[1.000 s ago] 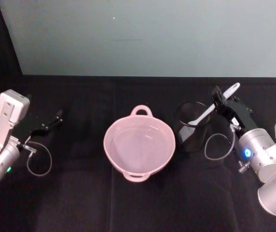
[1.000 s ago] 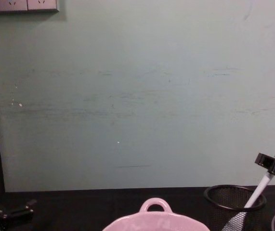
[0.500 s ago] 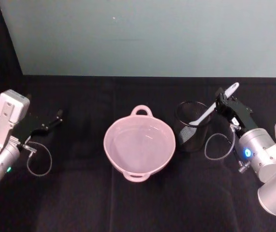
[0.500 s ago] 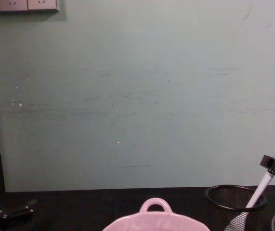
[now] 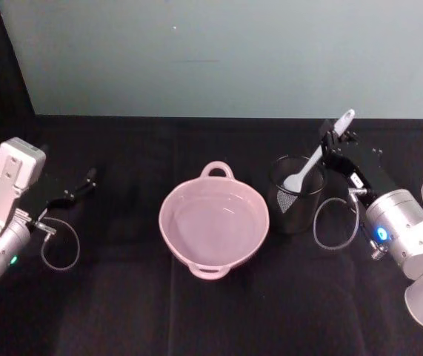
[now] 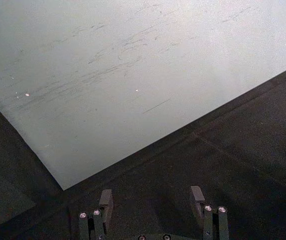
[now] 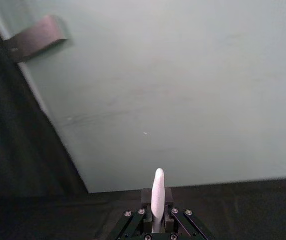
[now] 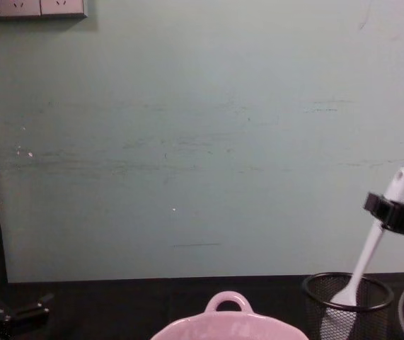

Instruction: Use the one hand to pick up the spoon and stir the clear water in the bowl.

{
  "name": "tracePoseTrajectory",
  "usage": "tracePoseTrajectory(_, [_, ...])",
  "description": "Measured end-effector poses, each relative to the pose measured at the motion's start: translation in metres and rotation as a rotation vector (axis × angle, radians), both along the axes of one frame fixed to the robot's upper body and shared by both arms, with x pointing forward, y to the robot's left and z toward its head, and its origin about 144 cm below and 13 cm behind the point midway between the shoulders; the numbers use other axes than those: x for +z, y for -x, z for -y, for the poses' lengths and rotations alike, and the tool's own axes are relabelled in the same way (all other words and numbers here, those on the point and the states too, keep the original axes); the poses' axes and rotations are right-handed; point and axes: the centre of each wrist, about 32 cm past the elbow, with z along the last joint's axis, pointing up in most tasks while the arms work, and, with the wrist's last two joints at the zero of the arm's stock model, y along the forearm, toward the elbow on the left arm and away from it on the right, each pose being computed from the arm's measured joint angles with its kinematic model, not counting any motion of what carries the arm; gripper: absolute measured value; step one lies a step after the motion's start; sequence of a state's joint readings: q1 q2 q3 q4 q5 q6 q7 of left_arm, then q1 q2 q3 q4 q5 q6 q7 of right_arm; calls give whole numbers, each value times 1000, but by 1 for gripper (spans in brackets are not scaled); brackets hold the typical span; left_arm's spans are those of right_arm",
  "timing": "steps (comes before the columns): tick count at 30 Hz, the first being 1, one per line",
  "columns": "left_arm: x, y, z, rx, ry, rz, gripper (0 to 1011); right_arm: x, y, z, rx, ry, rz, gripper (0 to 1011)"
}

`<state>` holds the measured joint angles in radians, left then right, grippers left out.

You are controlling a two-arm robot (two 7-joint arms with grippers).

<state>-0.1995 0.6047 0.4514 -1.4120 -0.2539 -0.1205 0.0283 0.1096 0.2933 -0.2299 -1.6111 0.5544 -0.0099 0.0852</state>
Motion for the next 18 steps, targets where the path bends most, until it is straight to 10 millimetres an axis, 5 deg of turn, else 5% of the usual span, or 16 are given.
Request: tracePoseTrajectory(18, [0,0,0,0,0,0,1011,71,23,22,210,307,133,127])
